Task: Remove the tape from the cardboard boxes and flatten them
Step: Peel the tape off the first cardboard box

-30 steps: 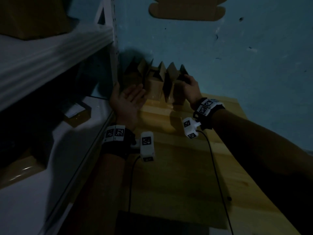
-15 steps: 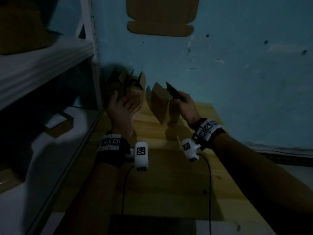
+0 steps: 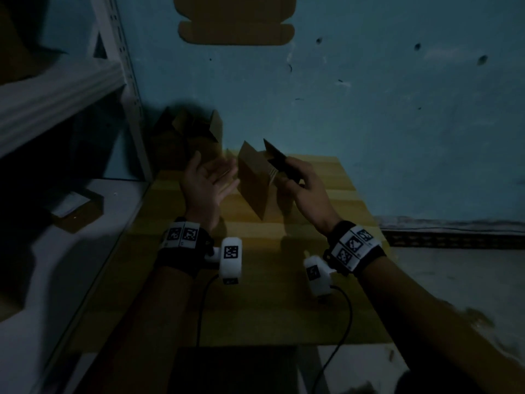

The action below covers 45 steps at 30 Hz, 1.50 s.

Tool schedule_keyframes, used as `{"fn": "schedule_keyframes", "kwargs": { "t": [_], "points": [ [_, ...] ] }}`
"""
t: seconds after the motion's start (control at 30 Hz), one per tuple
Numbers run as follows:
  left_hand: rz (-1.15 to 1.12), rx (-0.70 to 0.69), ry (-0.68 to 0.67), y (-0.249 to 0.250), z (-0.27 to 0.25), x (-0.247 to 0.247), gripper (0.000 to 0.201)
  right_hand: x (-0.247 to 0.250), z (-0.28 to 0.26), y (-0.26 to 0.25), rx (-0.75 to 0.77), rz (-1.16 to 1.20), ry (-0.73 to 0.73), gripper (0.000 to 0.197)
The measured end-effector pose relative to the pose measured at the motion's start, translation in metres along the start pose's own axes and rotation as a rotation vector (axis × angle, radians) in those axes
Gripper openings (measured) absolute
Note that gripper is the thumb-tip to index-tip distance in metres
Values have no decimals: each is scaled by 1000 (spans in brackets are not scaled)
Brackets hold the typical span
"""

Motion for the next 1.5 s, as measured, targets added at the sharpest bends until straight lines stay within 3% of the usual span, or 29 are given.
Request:
{"fn": "schedule_keyframes", "kwargs": {
  "t": [0.37, 0.77, 1.0, 1.17, 1.5],
  "points": [
    [198, 0, 9, -4, 13, 7, 58, -28, -11, 19, 86, 36, 39, 41],
    [273, -15, -4, -19, 21, 1, 58, -11, -8, 24, 149, 20, -3, 42],
    [338, -1, 45, -13, 24, 9, 52, 2, -16, 29, 14, 206, 0, 44],
    [394, 20, 30, -14, 21, 14, 38, 1, -17, 35, -49, 237, -13, 42],
    [423, 23, 23, -5, 22, 21, 42, -4, -13, 50, -236, 457, -66, 12]
  ]
}}
Point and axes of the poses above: each hand's wrist, its own z-axis towards the middle knuckle, its own x-axis out of the back of the hand, y = z × x, the point moved 2 cm from there along z, towards the middle knuckle, and after that the axes turned 13 degrees about -z, right-handed, at the moved point
